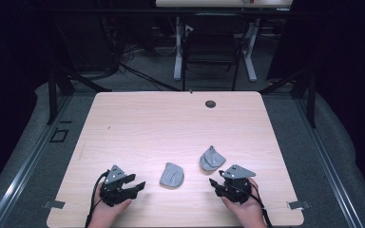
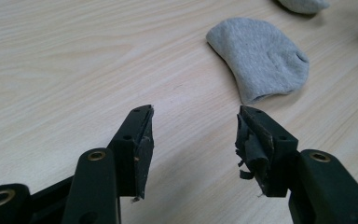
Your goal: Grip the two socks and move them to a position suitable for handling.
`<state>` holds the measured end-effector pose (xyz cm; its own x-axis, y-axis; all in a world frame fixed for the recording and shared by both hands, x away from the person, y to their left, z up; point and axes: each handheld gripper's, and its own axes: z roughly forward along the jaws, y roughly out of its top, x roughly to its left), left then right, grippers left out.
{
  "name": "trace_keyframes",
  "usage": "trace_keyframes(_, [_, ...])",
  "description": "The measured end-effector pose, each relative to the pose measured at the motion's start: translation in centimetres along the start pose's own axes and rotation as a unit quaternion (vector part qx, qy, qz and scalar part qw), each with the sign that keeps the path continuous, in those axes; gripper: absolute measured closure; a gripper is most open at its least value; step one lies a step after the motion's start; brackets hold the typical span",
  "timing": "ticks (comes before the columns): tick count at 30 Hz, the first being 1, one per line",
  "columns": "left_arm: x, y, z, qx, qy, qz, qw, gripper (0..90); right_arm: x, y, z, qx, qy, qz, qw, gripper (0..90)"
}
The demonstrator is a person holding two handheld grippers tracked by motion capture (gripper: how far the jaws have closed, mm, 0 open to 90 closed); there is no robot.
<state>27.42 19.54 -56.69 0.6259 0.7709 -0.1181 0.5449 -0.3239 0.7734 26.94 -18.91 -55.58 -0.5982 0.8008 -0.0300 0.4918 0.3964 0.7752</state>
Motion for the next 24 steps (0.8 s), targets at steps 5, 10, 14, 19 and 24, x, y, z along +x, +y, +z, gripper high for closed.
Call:
trace_keyframes(5, [-0.45, 0.00, 0.19, 0.003, 0.001, 0.015, 0.9999, 46.1, 0.18, 0.14, 0.34, 0.016, 0.006, -0.012, 0.9998, 50.8])
trace_keyframes(10, [-0.53, 0.02, 0.23, 0.004, -0.001, 0.011, 0.9999, 46.1, 0.23, 0.01, 0.84, 0.031, 0.030, 0.002, 0.9991, 58.5])
trace_keyframes(14, [-0.55, -0.01, 0.25, 0.005, 0.001, 0.011, 0.9999, 46.1, 0.19, 0.03, 0.83, 0.024, 0.025, 0.001, 0.9994, 62.0])
trace_keyframes(19, [-0.58, 0.05, 0.23, 0.004, 0.007, 0.010, 0.9999, 46.2, 0.10, 0.11, 0.61, 0.013, 0.028, 0.002, 0.9995, 65.3])
trace_keyframes(24, [-0.66, 0.34, 0.50, 0.002, -0.004, 0.002, 1.0000, 46.2, 0.05, 0.10, 0.69, 0.013, 0.036, 0.012, 0.9992, 65.9])
